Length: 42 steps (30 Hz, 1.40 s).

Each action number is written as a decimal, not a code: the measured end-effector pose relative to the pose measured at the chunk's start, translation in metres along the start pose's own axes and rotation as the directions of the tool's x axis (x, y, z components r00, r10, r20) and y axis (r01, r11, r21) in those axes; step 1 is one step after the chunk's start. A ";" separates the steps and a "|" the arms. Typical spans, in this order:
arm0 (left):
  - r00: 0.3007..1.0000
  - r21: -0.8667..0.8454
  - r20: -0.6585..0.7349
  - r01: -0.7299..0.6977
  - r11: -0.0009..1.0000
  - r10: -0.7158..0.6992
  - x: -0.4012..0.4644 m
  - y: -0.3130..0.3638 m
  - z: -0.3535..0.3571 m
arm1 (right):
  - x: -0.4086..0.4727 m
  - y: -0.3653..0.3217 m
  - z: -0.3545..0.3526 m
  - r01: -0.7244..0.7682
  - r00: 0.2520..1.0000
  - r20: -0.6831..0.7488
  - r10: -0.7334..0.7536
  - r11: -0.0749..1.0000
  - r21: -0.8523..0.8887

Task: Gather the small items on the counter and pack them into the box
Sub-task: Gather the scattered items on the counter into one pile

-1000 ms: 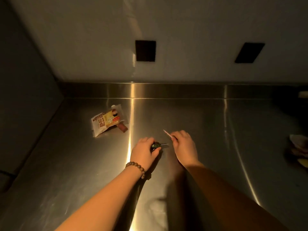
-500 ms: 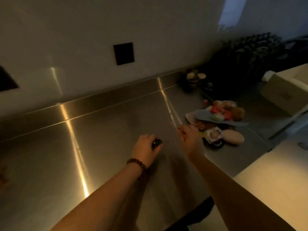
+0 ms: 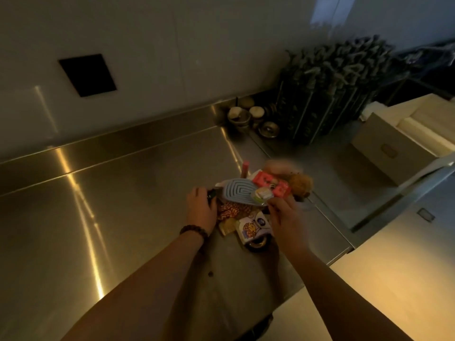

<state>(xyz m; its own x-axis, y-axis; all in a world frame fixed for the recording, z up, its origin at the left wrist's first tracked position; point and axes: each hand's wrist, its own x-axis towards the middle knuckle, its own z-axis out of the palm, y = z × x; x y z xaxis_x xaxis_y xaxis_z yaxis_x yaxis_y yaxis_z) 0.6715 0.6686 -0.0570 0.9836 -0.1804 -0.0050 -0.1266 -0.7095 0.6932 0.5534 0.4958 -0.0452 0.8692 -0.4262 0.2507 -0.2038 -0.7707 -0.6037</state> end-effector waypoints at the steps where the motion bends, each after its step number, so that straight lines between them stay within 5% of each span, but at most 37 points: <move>1: 0.999 -0.019 0.038 0.009 1.000 -0.008 -0.001 -0.002 0.004 | 0.000 0.000 0.000 0.008 1.000 -0.001 -0.008 1.000 -0.007; 6: 0.960 -0.308 0.240 -0.067 0.949 0.146 -0.014 -0.009 0.011 | 0.014 -0.003 0.000 0.015 1.000 -0.006 -0.015 1.000 0.015; 12: 0.922 -0.158 0.271 -0.241 0.958 0.277 -0.017 -0.012 0.015 | 0.064 -0.029 -0.007 0.077 0.995 0.061 -0.075 0.996 -0.039; 16: 0.922 -0.159 0.285 -0.224 0.962 0.262 -0.018 -0.008 0.013 | 0.092 -0.047 0.004 0.230 0.931 0.326 -0.164 0.958 -0.174; 20: 0.925 -0.140 0.303 -0.194 0.971 0.228 -0.016 -0.010 0.012 | 0.107 -0.049 0.020 0.287 0.834 0.549 -0.055 0.893 -0.348; 27: 0.921 -0.096 0.346 -0.156 0.983 0.179 -0.013 -0.010 0.009 | 0.104 -0.050 0.016 0.240 0.851 0.523 -0.052 0.924 -0.297; 33: 0.955 -0.034 0.264 -0.131 0.991 0.135 -0.016 -0.011 -0.005 | 0.087 -0.066 -0.001 0.249 0.889 0.422 -0.178 0.961 -0.119; 42: 0.999 0.192 -0.013 0.034 0.981 -0.032 -0.044 -0.055 -0.082 | 0.060 -0.122 0.057 0.375 0.822 0.449 -0.350 0.926 0.036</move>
<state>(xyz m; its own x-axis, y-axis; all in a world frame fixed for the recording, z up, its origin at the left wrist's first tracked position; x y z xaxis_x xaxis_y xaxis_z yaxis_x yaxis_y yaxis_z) 0.6457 0.7716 -0.0360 0.9887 -0.1485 -0.0182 -0.1151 -0.8329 0.5412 0.6559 0.5915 0.0005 0.9882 0.1321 0.0772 0.1530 -0.8567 -0.4926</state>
